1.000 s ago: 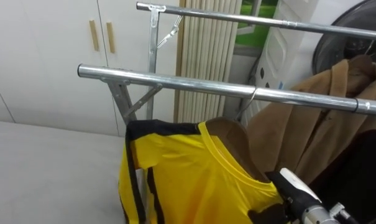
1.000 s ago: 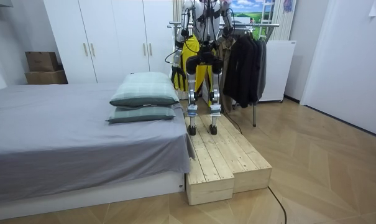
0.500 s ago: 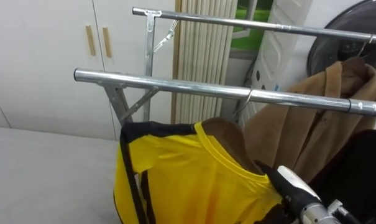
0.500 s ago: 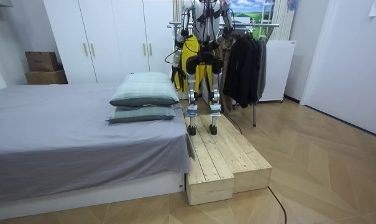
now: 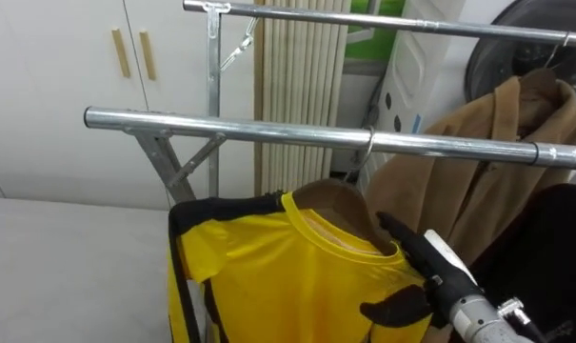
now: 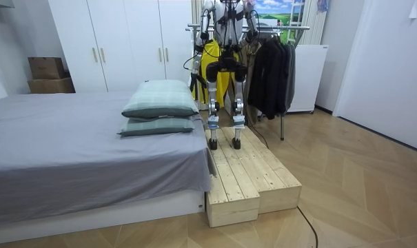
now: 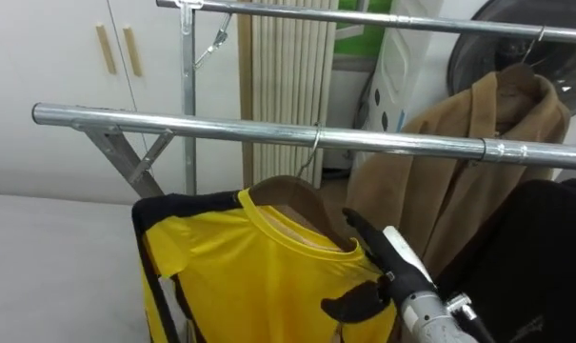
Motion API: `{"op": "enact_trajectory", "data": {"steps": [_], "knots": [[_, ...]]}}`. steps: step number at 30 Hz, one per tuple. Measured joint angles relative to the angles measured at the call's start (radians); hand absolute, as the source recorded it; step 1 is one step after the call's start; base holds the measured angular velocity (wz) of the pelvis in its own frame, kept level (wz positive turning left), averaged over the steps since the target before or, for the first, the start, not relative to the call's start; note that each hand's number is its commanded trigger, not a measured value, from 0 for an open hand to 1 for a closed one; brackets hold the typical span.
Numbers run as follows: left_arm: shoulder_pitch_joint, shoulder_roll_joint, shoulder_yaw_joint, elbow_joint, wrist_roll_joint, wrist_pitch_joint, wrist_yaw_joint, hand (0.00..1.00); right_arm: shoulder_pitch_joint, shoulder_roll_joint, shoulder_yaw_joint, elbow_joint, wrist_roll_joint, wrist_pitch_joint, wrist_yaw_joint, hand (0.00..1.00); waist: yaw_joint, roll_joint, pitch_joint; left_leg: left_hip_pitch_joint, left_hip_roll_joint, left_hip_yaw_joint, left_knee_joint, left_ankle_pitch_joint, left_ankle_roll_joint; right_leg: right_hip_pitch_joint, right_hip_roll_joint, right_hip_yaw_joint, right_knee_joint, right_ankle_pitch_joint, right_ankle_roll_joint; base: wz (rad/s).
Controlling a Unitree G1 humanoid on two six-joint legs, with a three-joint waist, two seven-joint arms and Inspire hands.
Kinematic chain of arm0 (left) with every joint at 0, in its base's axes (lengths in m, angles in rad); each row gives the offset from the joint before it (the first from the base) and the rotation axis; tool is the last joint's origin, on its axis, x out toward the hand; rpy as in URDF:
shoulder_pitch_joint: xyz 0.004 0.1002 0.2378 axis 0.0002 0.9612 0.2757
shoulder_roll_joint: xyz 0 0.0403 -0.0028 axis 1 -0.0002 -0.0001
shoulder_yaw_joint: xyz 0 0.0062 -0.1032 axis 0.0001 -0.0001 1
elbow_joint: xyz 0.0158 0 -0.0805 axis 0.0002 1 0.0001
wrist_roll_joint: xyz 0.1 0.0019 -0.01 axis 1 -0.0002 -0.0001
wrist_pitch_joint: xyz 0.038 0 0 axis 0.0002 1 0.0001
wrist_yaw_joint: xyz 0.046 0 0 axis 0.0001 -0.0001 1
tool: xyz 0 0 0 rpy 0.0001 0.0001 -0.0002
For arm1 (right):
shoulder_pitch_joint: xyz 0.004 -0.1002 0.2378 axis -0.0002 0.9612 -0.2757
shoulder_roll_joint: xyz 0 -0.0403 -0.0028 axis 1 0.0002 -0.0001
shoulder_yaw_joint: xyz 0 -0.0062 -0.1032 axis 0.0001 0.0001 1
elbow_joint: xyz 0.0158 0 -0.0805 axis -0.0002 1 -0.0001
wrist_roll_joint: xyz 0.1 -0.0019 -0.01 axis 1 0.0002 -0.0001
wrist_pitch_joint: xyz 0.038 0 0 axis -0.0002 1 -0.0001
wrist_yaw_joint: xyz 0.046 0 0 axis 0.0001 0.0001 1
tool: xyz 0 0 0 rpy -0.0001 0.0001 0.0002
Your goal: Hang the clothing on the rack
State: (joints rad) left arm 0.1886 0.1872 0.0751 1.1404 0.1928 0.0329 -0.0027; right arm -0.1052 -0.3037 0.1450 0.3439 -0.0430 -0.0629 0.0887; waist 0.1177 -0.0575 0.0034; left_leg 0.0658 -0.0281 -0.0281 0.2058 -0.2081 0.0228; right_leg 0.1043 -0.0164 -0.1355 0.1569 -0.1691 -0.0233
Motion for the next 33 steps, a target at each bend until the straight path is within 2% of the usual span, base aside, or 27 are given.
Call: {"op": "enact_trajectory", "data": {"steps": [4,8,11,14,17,26,29,33], "knots": [[0.004,-0.008,0.0,-0.001,0.008,0.009,0.001,0.0,0.004,0.002,-0.014,0.0,0.155,0.0,-0.002,0.0,-0.004,0.012,0.0052,-0.002,0.001,0.0,0.0,0.0,0.0,0.001,0.0,-0.002,0.002,0.0,0.0,0.0],[0.007,-0.023,-0.001,-0.002,0.008,0.013,0.015,0.0,0.011,0.017,-0.018,0.001,0.296,0.002,-0.002,0.0,-0.004,0.022,0.0059,-0.007,0.002,0.002,0.0,-0.001,0.0,-0.004,0.001,-0.002,0.003,0.0,0.0,0.0],[0.025,-0.023,0.0,-0.005,0.007,0.014,0.014,0.0,0.012,0.043,-0.023,0.001,0.433,0.021,-0.004,0.0,-0.004,0.027,0.0024,-0.003,0.002,0.007,0.001,-0.001,0.0,0.001,0.002,0.003,0.0,0.0,0.0,-0.04],[0.037,-0.024,0.002,-0.02,0.017,0.02,0.014,0.0,0.023,0.048,-0.032,0.001,0.599,0.023,-0.001,0.0,-0.006,0.026,-0.0032,-0.002,0.0,0.006,0.001,-0.001,0.001,0.003,0.001,0.002,-0.002,0.0,0.0,0.0],[0.044,-0.025,0.002,-0.024,0.017,0.029,0.014,0.0,0.037,0.069,-0.033,0.001,0.67,0.023,0.01,0.0,-0.003,0.025,-0.0041,-0.002,0.0,0.006,0.001,-0.001,0.001,0.005,0.002,0.001,-0.004,0.0,0.0,0.0],[0.04,-0.029,0.001,-0.021,0.016,0.035,0.011,0.0,0.051,0.072,-0.03,0.03,0.67,0.023,0.046,0.0,-0.002,0.028,-0.0022,-0.003,0.001,0.009,0.001,-0.003,0.002,0.001,0.003,0.013,-0.002,0.0,0.0,-0.01],[0.046,-0.033,0.001,-0.018,0.016,0.043,0.008,0.0,0.051,0.072,-0.033,0.04,0.663,0.041,0.044,0.0,-0.004,0.029,-0.0019,-0.003,0.0,0.013,0.001,-0.003,0.003,-0.001,0.003,0.016,-0.002,0.0,0.001,-0.06],[0.047,-0.034,0.001,-0.021,0.016,0.05,0.006,0.0,0.051,0.07,-0.052,0.046,0.665,0.043,0.043,0.0,-0.011,0.029,-0.002,-0.002,0.0,0.015,0.005,-0.003,0.003,-0.004,0.003,0.017,-0.003,0.0,0.001,0.0]]}}
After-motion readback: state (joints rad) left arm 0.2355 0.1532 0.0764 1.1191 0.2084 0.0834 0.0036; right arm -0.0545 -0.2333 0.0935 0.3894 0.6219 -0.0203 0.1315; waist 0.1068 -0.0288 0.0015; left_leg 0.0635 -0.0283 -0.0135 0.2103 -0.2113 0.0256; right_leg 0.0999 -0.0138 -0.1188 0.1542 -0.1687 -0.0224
